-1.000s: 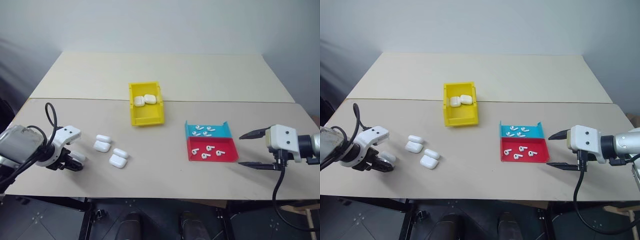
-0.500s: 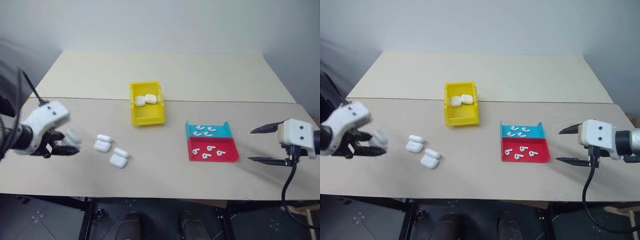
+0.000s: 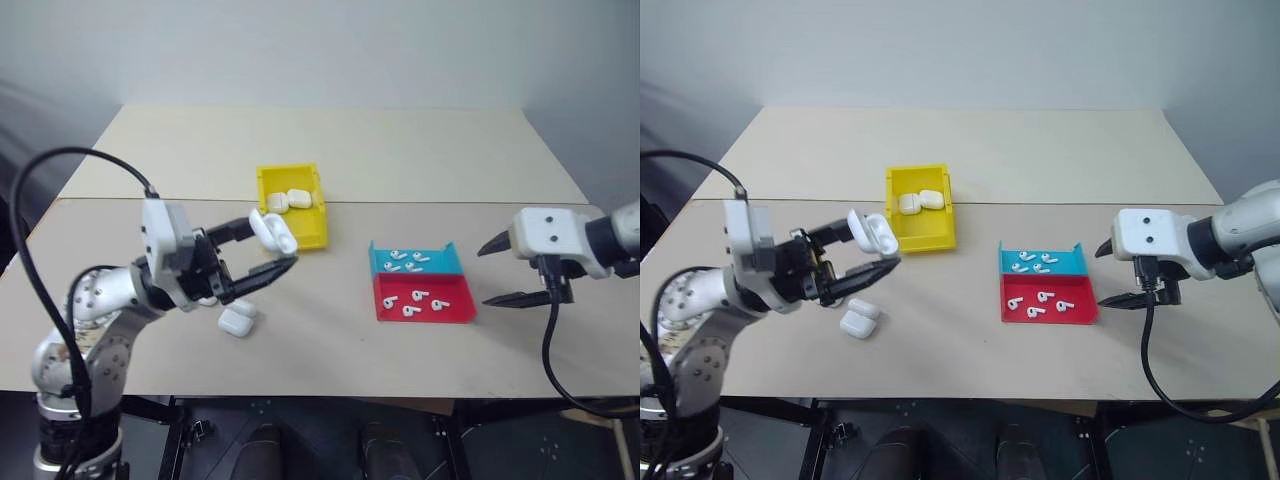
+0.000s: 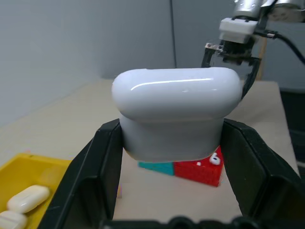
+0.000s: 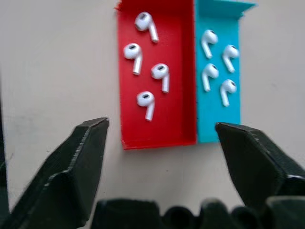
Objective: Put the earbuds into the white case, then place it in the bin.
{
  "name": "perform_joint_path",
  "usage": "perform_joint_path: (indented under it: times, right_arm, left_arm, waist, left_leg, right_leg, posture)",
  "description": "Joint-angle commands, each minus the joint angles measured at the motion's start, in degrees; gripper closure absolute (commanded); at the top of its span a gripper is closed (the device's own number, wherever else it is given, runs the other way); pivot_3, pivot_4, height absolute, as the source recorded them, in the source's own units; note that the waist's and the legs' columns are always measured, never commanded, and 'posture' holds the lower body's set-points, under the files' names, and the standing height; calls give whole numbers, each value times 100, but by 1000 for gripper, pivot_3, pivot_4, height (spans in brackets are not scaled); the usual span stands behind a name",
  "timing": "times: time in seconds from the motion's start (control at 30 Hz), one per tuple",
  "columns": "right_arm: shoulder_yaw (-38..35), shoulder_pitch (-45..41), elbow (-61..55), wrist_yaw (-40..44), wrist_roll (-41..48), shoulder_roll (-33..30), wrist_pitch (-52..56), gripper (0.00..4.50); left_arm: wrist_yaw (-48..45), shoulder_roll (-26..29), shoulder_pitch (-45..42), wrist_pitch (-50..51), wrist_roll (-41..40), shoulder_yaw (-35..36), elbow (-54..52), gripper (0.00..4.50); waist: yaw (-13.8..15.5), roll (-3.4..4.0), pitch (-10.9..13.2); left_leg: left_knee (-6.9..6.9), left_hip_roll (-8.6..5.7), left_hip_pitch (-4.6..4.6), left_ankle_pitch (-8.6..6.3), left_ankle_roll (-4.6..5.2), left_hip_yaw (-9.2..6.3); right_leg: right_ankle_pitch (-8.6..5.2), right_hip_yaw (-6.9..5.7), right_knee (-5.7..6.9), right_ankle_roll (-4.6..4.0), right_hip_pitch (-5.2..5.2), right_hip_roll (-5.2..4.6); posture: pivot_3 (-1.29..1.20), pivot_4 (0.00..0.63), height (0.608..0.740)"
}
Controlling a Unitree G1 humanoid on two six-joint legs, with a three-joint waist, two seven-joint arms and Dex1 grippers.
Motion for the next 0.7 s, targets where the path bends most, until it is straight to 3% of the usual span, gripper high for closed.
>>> perform_joint_path:
  times: [0.03,0.2,0.3,0.4,0.7]
  right_arm:
    - [283,-278,-236,94,-206,225,60,914]
    - [824,-535,-111,5,-721,592,276,914]
    - [1072,-579,-119,161,-899,694,306,1514]
    - [1177,-599,-149,52,-1068,823,368,2506]
    - [1489,-713,268,-277,-1803,1296,271,2506]
  left_arm:
    - [-314,-139,81,-437,-27,-382,225,1725]
    - [-636,-342,298,-1045,-17,-596,472,1725]
    - [-645,-229,433,-1158,181,-735,602,1725]
    - [-745,-202,575,-1337,164,-751,595,1725]
    - [-727,-188,736,-1668,364,-938,651,1725]
  waist:
    - [0,0,0]
    - [3,0,0]
    - [2,0,0]
    - [2,0,0]
    - [2,0,0]
  left_leg:
    - [1,0,-1,0,0,0]
    - [-1,0,-11,0,0,-1]
    - [0,0,-8,0,0,-2]
    - [0,0,-7,0,0,-2]
    - [-1,0,-8,0,1,-3]
  right_leg:
    - [0,0,0,0,0,0]
    - [1,0,-2,1,-11,0]
    - [1,0,0,1,-10,0]
    - [1,-1,0,1,-9,0]
    - [1,-2,-2,1,-9,0]
  posture:
    - [0,150,740]
    - [0,150,740]
    - [0,150,740]
    - [0,150,740]
    - [0,150,740]
